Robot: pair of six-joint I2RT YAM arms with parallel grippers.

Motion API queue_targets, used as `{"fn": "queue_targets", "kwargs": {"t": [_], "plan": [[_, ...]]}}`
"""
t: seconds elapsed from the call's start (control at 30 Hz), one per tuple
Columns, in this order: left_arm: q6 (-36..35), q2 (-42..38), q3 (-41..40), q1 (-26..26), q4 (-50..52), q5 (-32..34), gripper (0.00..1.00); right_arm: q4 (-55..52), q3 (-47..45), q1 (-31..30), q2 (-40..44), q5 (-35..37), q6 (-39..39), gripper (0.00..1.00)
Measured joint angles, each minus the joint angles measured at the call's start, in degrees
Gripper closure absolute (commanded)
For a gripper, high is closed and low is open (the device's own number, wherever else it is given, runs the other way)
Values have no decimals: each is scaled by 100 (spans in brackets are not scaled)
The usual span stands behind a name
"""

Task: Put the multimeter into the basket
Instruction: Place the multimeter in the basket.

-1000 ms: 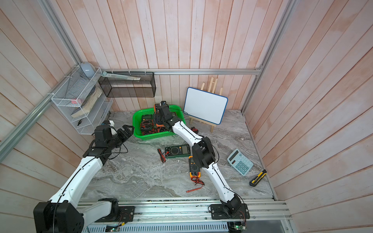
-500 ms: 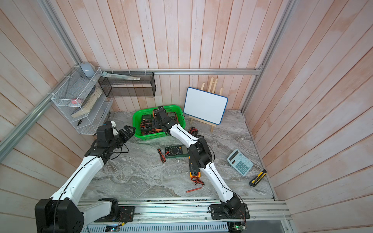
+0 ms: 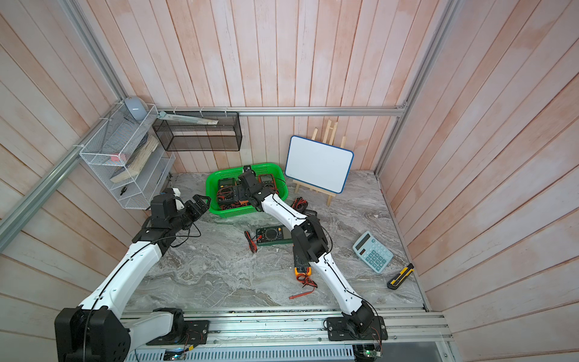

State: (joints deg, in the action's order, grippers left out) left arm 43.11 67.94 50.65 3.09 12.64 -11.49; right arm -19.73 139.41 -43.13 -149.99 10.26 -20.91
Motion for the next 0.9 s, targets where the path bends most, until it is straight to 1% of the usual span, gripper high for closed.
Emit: {"fn": "queue_targets", "kwargs": {"t": [0.1, 0.2, 0.27, 0.37, 0.5, 0.63, 0.7, 0.8, 0.9], "plan": [[-2, 0, 0, 4, 0, 0, 0, 9, -107, 0, 87, -9, -2, 2], [-9, 0, 0, 11, 2, 22, 0, 55, -461, -2, 367, -31, 0, 2], [-46, 0, 0, 26, 4, 57, 0, 122, -824, -7, 693, -57, 2, 2], [-118, 0, 2, 70, 31, 129, 0, 328, -1576, -24, 1394, -109, 4, 2], [-264, -2, 2, 236, 105, 249, 0, 811, -2883, -57, 2618, -140, -2, 2], [-483, -2, 2, 588, 149, 389, 0, 1392, -4461, -52, 3945, -133, -57, 2], [-619, -2, 2, 796, 149, 452, 0, 1644, -5222, -7, 4472, -157, -173, 2], [-911, 42, 26, 1167, 144, 564, 0, 1899, -6356, 195, 5084, -286, -437, 2], [-1272, 258, 114, 1565, 87, 640, 0, 2059, -7381, 511, 5440, -426, -739, 2]]}}
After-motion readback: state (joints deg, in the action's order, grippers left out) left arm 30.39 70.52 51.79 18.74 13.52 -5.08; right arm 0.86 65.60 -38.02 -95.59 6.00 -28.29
